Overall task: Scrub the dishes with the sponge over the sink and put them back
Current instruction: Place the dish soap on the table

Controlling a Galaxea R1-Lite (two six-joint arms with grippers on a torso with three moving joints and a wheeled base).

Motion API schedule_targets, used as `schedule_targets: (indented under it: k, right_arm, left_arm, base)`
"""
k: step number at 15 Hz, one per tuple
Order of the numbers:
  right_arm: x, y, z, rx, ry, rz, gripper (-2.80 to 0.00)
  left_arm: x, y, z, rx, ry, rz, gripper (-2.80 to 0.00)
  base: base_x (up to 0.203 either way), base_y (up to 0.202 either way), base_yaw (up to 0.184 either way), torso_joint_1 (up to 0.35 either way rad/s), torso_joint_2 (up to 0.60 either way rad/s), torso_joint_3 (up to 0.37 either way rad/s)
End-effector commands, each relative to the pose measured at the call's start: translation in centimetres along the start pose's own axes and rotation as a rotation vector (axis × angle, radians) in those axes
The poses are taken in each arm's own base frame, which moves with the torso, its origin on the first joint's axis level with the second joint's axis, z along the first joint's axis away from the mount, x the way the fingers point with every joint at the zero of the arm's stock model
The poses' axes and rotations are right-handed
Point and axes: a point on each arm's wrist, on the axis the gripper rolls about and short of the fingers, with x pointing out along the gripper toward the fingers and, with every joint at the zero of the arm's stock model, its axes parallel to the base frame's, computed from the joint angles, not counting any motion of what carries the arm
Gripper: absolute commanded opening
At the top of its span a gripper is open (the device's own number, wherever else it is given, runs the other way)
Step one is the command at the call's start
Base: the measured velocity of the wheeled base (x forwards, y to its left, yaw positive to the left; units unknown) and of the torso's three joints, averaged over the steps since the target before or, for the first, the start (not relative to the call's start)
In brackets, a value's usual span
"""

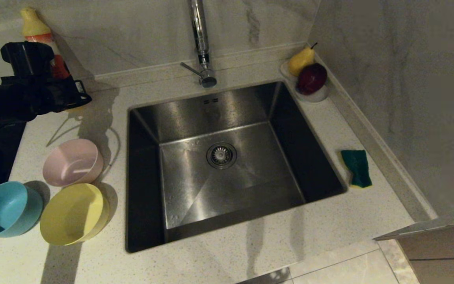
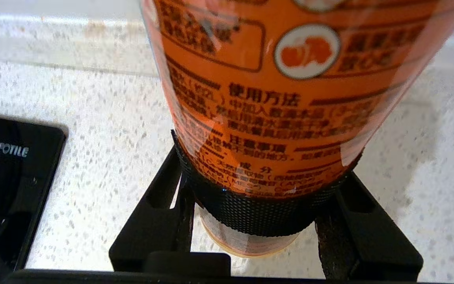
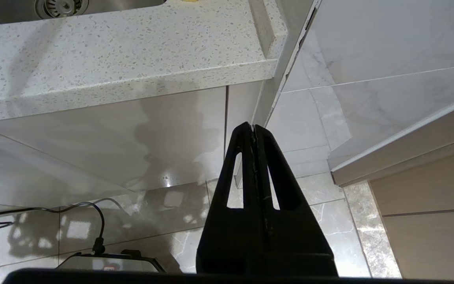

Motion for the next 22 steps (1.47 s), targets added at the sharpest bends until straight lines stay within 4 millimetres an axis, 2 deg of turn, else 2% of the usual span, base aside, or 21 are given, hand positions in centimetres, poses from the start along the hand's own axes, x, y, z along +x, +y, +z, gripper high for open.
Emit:
schedule_targets:
  k: [1, 4, 7, 10, 13, 19, 22]
  right_arm:
    - [0.0, 0.0, 0.0, -0.001, -0.001, 0.0, -2.8]
    - [0.0, 0.0, 0.0, -0.001, 0.0, 0.0, -2.8]
    - [0.0, 0.0, 0.0, -0.001, -0.001, 0.0, -2.8]
    - [0.0, 0.0, 0.0, -0.001, -0.001, 0.0, -2.8]
    - [0.0, 0.0, 0.0, -0.001, -0.001, 0.0, -2.8]
    - [0.0, 0.0, 0.0, -0.001, -0.001, 0.0, -2.8]
    - [0.0, 0.0, 0.0, -0.001, -0.001, 0.0, -2.8]
  left_arm:
    - [0.0, -0.1, 0.3, -0.008, -0.02, -0.004, -2.8]
    - [-0.3, -0.3, 2.0, -0.06, -0.171, -0.005, -2.8]
    - [-0.3, -0.1, 2.2, -0.056, -0.203, 0.077, -2.8]
    - [0.5, 0.0, 1.5, -0.063, -0.225, 0.234, -2.8]
    - [1.6, -0.1, 0.7, -0.093, -0.315, 0.294, -2.8]
    - [2.4, -1.4, -1.9, -0.184, -0.262, 0.332, -2.8]
    - [2.1, -2.4, -1.8, -0.227, -0.274, 0.323, -2.8]
  base:
    - [0.0, 0.0, 0.0, 0.0, 0.0, 0.0]
    - [0.0, 0.0, 0.0, 0.0, 0.0, 0.0]
    - [0.0, 0.0, 0.0, 0.0, 0.0, 0.0]
    - [0.0, 0.0, 0.0, 0.0, 0.0, 0.0]
    - [0.0, 0.0, 0.0, 0.0, 0.0, 0.0]
    - [0.0, 0.0, 0.0, 0.0, 0.0, 0.0]
    - [0.0, 0.0, 0.0, 0.0, 0.0, 0.0]
